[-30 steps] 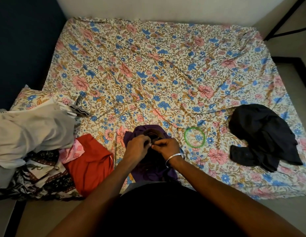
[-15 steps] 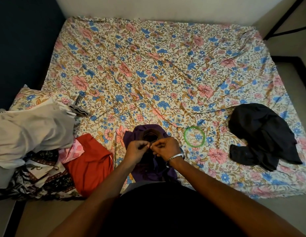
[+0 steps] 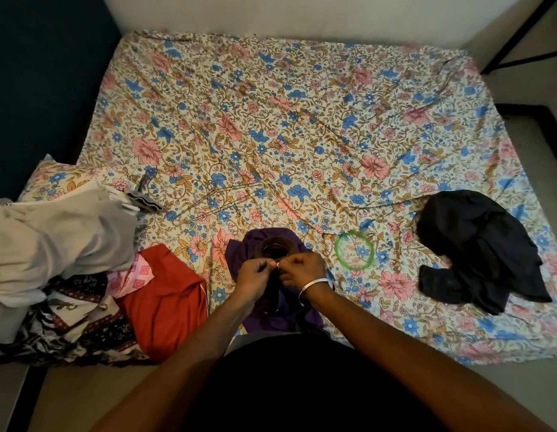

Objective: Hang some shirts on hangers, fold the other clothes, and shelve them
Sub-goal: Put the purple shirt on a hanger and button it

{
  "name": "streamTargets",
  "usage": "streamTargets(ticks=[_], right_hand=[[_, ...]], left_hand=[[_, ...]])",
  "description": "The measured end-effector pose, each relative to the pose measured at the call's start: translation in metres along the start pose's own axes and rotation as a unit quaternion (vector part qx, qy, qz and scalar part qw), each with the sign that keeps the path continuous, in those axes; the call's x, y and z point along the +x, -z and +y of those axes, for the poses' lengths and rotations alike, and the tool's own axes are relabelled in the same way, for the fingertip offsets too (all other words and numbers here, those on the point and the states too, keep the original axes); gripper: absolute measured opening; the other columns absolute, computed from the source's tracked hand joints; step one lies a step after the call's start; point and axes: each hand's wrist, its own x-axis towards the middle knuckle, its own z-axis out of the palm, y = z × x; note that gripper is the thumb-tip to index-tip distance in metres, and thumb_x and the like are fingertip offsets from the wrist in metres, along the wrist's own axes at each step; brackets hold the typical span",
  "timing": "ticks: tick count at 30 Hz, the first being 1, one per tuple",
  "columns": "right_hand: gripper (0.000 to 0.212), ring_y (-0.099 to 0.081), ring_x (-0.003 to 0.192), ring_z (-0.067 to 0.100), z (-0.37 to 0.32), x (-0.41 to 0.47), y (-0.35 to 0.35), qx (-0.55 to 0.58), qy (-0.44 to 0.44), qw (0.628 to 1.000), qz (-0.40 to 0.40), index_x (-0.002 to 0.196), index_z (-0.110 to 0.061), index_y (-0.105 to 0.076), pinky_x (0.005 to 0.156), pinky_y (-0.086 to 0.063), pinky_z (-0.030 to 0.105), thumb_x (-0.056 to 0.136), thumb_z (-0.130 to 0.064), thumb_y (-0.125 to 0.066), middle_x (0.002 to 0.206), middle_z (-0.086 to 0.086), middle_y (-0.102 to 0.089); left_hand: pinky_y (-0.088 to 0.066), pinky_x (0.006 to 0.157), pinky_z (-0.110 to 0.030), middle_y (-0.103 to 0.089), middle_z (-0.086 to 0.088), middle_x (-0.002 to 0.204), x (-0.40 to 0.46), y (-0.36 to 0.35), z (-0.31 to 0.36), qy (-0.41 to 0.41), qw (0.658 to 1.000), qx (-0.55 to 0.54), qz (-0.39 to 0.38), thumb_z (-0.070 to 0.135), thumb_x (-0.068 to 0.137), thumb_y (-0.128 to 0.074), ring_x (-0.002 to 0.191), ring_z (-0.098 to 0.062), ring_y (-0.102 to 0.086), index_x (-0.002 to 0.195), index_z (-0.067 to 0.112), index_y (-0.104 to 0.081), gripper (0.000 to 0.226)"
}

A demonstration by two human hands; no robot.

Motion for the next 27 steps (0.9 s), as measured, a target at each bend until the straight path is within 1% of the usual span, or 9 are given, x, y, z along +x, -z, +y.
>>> streamTargets(ticks=[6,11,13,16,19,21,24,25,27], right_hand=[[0.011,-0.066,0.065,0.028,0.001,-0.001,0.009,0.2,-0.168,0.965,-0.034,0.093,-0.006,-0.065,0.058,-0.053,0.033,0.096,-0.015,-0.058,0.087,0.019,-0.069],[0.012,-0.059,0.078,0.029,0.005,0.022,0.025,0.023,-0.126,0.985,0.115,0.091,-0.006,-0.059,0.067,-0.043,0.032,0.09,0.0,-0.049,0.09,0.017,-0.06],[0.018,-0.06,0.074,0.03,-0.001,0.021,0.028,0.076,-0.143,0.984,0.079,0.096,-0.007,-0.061,0.065,-0.045,0.032,0.088,0.004,-0.049,0.084,0.015,-0.061],[0.027,-0.061,0.057,0.026,-0.01,0.015,0.032,0.208,-0.234,0.949,-0.038,0.081,-0.006,-0.072,0.057,-0.049,0.032,0.095,-0.025,-0.057,0.068,0.012,-0.067],[0.026,-0.066,0.067,0.029,-0.012,0.019,0.037,0.13,-0.237,0.956,-0.118,0.096,-0.002,-0.072,0.063,-0.055,0.034,0.09,-0.027,-0.067,0.083,0.015,-0.071],[0.019,-0.063,0.064,0.03,-0.017,0.021,0.037,0.093,-0.235,0.959,-0.131,0.093,-0.002,-0.07,0.057,-0.054,0.033,0.081,-0.017,-0.069,0.082,0.016,-0.069],[0.017,-0.06,0.049,0.027,-0.037,0.018,0.041,0.114,-0.183,0.97,-0.113,0.064,-0.01,-0.069,0.049,-0.05,0.028,0.08,-0.009,-0.063,0.064,0.012,-0.067],[0.023,-0.059,0.046,0.025,-0.043,0.018,0.042,0.113,-0.155,0.974,-0.121,0.059,-0.012,-0.067,0.048,-0.05,0.027,0.081,-0.006,-0.062,0.061,0.011,-0.065],[0.015,-0.062,0.051,0.024,-0.053,0.019,0.042,0.092,-0.071,0.982,-0.148,0.067,-0.011,-0.068,0.053,-0.053,0.029,0.078,-0.003,-0.063,0.064,0.01,-0.067]], left_hand=[[-0.044,0.083,-0.021,-0.064,0.001,0.106,-0.006,0.001,-0.005,-0.115,0.989,0.088,-0.035,0.014,0.105,-0.053,0.1,-0.009,-0.06,0.103,0.021,-0.065,0.014],[-0.037,0.101,-0.015,-0.054,-0.005,0.127,-0.015,0.004,-0.004,-0.195,0.961,0.083,-0.178,0.008,0.104,-0.052,0.122,-0.007,-0.052,0.11,0.017,-0.059,0.012],[-0.035,0.103,-0.015,-0.052,-0.005,0.13,-0.019,0.004,0.001,-0.212,0.949,0.081,-0.216,0.006,0.104,-0.052,0.125,-0.004,-0.05,0.11,0.015,-0.059,0.013],[-0.035,0.104,-0.015,-0.049,0.0,0.134,-0.025,0.007,0.011,-0.204,0.933,0.097,-0.279,0.008,0.103,-0.054,0.126,0.0,-0.048,0.106,0.022,-0.06,0.015],[-0.038,0.106,-0.021,-0.049,0.005,0.138,-0.027,0.013,0.012,-0.176,0.915,0.138,-0.336,0.013,0.102,-0.058,0.129,-0.005,-0.049,0.103,0.025,-0.065,0.014],[-0.042,0.105,-0.026,-0.057,0.011,0.131,-0.025,0.017,0.008,-0.191,0.93,0.158,-0.271,0.01,0.1,-0.061,0.126,-0.005,-0.053,0.098,0.024,-0.071,0.017],[-0.051,0.099,-0.039,-0.058,0.018,0.119,-0.011,0.025,-0.001,-0.196,0.971,0.134,0.04,0.018,0.097,-0.066,0.117,-0.009,-0.058,0.112,0.023,-0.068,0.016],[-0.052,0.1,-0.041,-0.055,0.015,0.127,-0.005,0.029,0.001,-0.156,0.972,0.135,0.116,0.03,0.095,-0.07,0.121,-0.015,-0.057,0.126,0.023,-0.062,0.032],[-0.047,0.108,-0.047,-0.045,0.002,0.149,0.012,0.036,0.007,-0.049,0.986,0.12,0.104,0.05,0.085,-0.076,0.135,-0.024,-0.048,0.148,0.022,-0.043,0.076]])
